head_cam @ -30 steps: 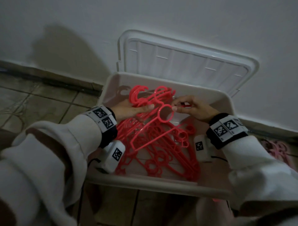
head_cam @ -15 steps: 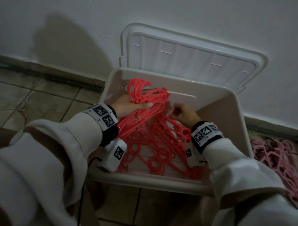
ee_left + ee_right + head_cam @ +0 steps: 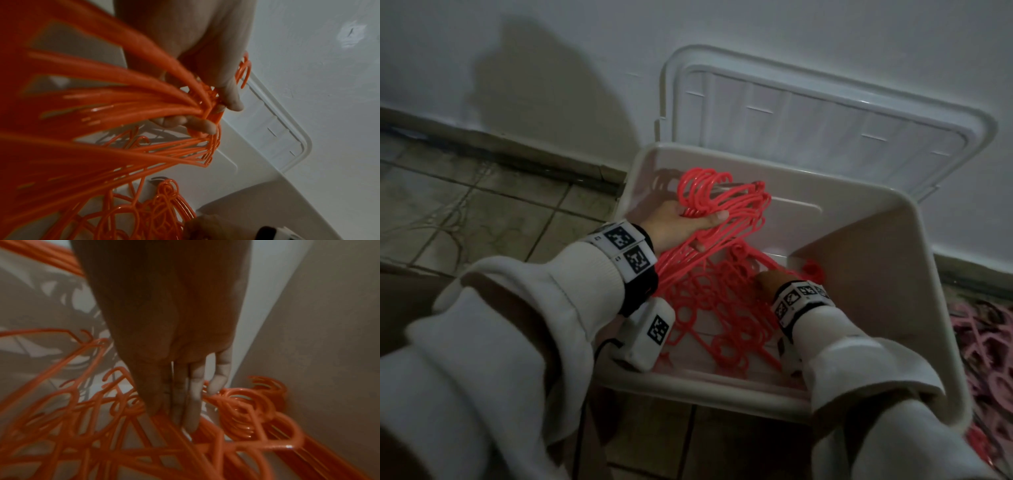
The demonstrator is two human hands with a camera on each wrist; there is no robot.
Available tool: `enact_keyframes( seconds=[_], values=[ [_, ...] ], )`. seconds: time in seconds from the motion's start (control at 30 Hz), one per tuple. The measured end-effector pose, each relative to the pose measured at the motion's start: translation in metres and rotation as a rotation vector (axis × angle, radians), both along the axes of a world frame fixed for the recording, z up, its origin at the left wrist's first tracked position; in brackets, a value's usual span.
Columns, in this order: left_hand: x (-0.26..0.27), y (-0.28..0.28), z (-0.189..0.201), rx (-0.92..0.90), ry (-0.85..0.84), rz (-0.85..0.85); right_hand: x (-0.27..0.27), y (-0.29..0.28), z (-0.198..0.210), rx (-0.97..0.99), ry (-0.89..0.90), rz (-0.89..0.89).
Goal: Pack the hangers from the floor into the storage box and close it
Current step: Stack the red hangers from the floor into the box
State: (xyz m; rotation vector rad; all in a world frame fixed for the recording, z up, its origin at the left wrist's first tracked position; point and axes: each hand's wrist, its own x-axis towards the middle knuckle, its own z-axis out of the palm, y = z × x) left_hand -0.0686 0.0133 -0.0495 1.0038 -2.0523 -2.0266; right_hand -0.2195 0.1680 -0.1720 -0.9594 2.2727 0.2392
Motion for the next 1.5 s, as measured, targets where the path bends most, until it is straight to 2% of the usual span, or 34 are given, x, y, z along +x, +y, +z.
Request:
enact_keyframes(
  seconds=[0.13, 0.33, 0.57, 0.67, 0.8, 0.93, 1.0, 1.13, 1.2, 1.33, 1.5],
  values=[
    [-0.001, -0.002, -0.001, -0.02, -0.013, -0.023, -0.009, 0.006, 0.01, -0.014, -0.145, 0.033],
    [-0.005, 0.007, 0.006, -0.023, -0.016, -0.033, -0.01, 0.019, 0.056, -0.24, -0.198, 0.006],
    [-0.004, 0.007, 0.009, -0.068, -0.02, -0.066, -0.024, 0.03, 0.092, -0.386, -0.003, -0.047],
    [-0.002, 0.004, 0.01, -0.052, -0.023, -0.046, -0.033, 0.037, 0.101, -0.509, -0.004, -0.168],
    [-0.001, 0.001, 0.011, 0.013, -0.026, 0.003, -0.043, 0.042, 0.106, -0.762, -0.261, -0.492],
    [0.002, 0.004, 0.012, 0.033, -0.017, -0.011, -0.03, 0.036, 0.123, -1.124, -0.717, -0.948],
    [0.003, 0.008, 0.016, 0.107, 0.016, -0.023, -0.017, 0.028, 0.124, -1.191, -0.883, -1.049],
    [0.001, 0.016, 0.019, 0.221, 0.09, -0.113, 0.017, 0.003, 0.113, -1.165, -1.043, -1.11],
    [0.001, 0.018, 0.021, 0.213, 0.062, -0.17, 0.034, -0.011, 0.111, -1.132, -1.094, -1.137],
    [-0.004, 0.016, 0.018, 0.059, -0.029, -0.099, 0.045, -0.024, 0.104, -0.92, -0.978, -1.028],
    [0.0, 0.009, 0.014, 0.01, -0.039, -0.054, 0.026, -0.015, 0.101, -0.628, -0.745, -0.875]
  ],
)
